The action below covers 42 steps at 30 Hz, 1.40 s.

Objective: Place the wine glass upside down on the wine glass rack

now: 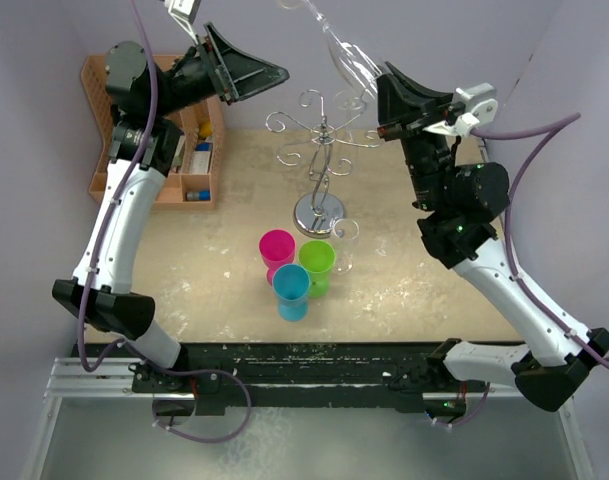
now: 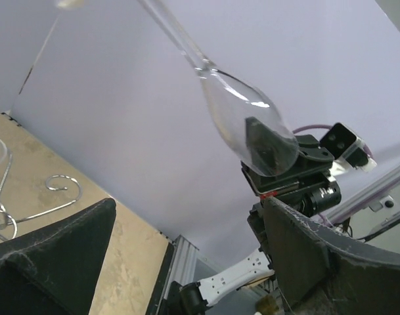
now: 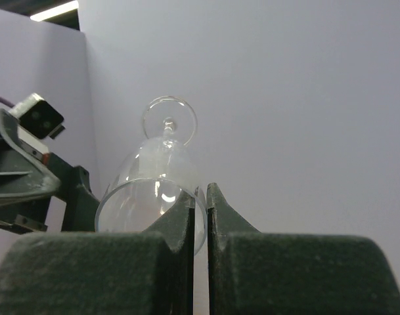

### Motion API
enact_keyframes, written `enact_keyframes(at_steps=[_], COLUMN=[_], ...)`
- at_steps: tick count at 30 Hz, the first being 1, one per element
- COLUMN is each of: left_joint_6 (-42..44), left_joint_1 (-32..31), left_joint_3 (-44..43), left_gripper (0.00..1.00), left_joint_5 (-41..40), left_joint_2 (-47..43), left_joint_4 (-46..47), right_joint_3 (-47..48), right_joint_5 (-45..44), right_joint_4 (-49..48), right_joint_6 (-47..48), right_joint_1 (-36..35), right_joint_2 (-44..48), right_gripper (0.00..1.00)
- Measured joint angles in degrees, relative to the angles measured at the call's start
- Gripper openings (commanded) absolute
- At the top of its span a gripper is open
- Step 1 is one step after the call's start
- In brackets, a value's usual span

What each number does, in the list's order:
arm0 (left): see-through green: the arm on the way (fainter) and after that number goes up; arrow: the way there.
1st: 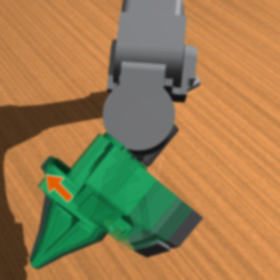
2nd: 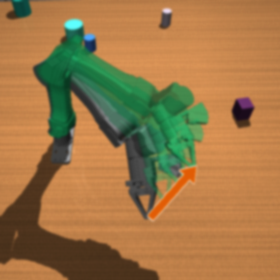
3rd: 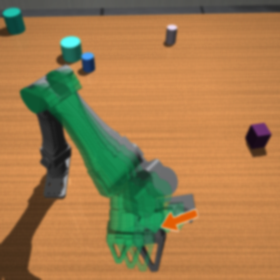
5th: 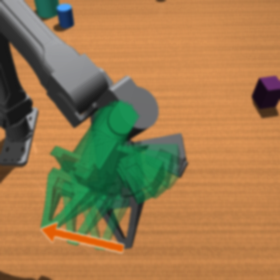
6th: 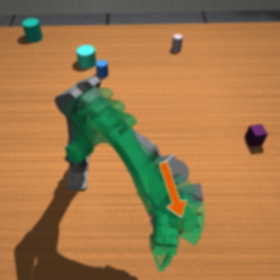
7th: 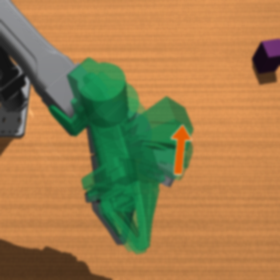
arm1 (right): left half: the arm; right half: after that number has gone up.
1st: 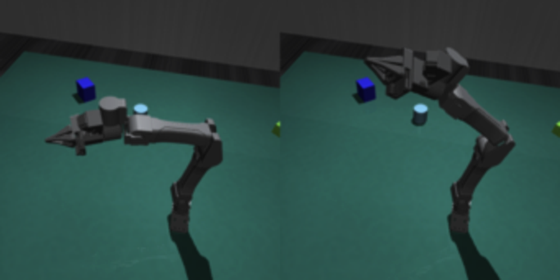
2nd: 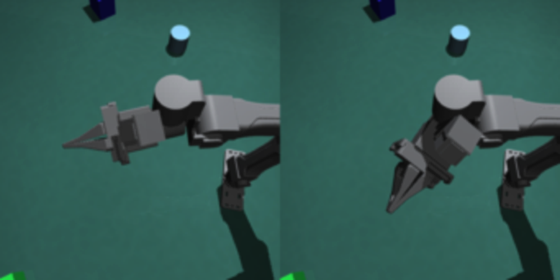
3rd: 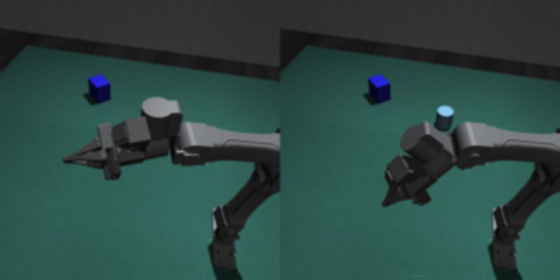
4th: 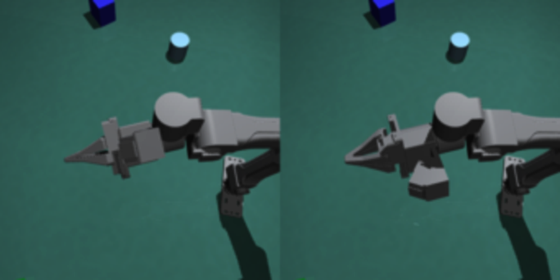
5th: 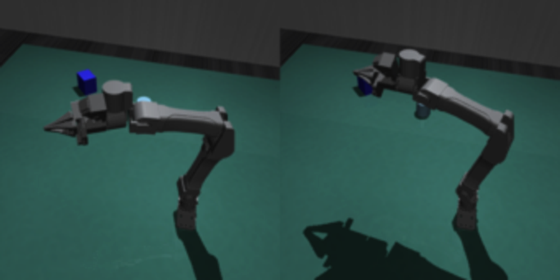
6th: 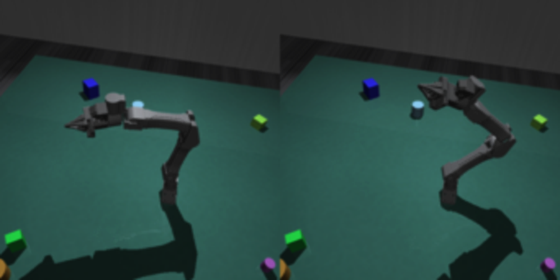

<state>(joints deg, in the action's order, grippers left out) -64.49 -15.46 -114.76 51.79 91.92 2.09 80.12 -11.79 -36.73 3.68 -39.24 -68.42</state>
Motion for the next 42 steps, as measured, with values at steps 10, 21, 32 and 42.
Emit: enact_keyframes(at_steps=[10,21,32,42], left_joint_6=[-5.0,-6.5,-6.5,-9.5], left_joint_1=[2.2,2.4,4.0,6.8], left_joint_3=[-0.3,-5.1,-5.9,-7.5], left_gripper=[0.92,0.88,0.56,0.16], left_joint_5=[-1.1,-1.1,-1.2,-1.9], left_joint_2=[3.8,4.1,4.1,3.8], left_joint_4=[3.8,8.3,8.9,8.7], right_joint_3=[-0.8,-0.9,-0.9,-2.1], right_joint_5=[2.9,4.1,1.9,-4.5], right_joint_4=[-7.0,-8.2,-10.8,-14.6], right_joint_6=[-0.3,-0.2,4.0,9.1], right_joint_1=[-2.1,-5.6,-11.5,-17.6], right_joint_2=[-1.3,-6.4,-7.1,-10.8], right_gripper=[0.00,0.00,0.00,0.00])
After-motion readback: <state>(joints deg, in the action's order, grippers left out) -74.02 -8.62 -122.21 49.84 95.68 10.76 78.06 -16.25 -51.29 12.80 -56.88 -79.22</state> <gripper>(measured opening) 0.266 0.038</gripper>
